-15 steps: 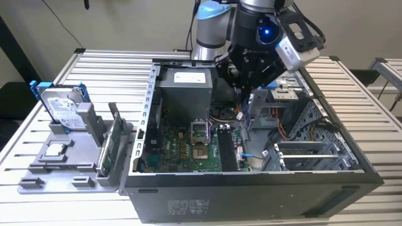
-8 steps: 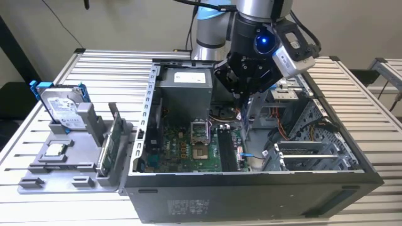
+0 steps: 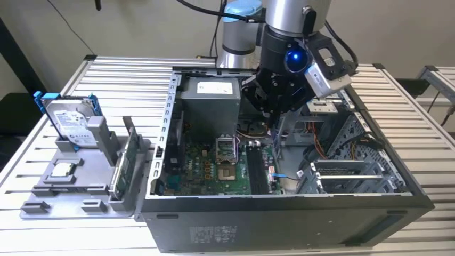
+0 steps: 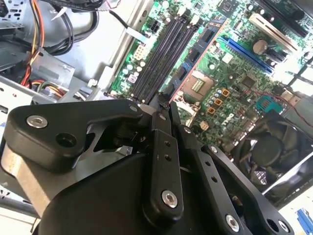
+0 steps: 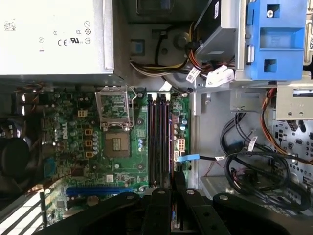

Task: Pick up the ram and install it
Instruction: 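Insert the ram into the slot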

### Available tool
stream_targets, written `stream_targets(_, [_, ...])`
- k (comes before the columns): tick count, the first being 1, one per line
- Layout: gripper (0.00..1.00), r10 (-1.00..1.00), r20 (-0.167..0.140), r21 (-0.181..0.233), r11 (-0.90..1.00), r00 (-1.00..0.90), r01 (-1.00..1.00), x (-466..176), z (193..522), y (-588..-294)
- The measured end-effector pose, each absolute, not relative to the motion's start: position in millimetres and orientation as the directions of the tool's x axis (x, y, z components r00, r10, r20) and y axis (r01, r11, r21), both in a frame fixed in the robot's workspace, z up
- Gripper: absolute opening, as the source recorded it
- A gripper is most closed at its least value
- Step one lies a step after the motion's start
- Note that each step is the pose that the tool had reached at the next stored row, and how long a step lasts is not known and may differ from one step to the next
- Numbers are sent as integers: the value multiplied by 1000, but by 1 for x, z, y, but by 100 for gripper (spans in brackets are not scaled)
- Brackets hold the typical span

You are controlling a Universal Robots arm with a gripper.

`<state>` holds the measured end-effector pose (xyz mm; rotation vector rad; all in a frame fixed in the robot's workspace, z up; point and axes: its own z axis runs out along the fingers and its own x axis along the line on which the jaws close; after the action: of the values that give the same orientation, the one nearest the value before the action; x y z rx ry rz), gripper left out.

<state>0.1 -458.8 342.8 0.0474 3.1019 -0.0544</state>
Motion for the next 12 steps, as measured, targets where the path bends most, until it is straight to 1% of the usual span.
stream_targets(12, [14, 30, -39, -34, 999, -999, 31, 0, 321, -454])
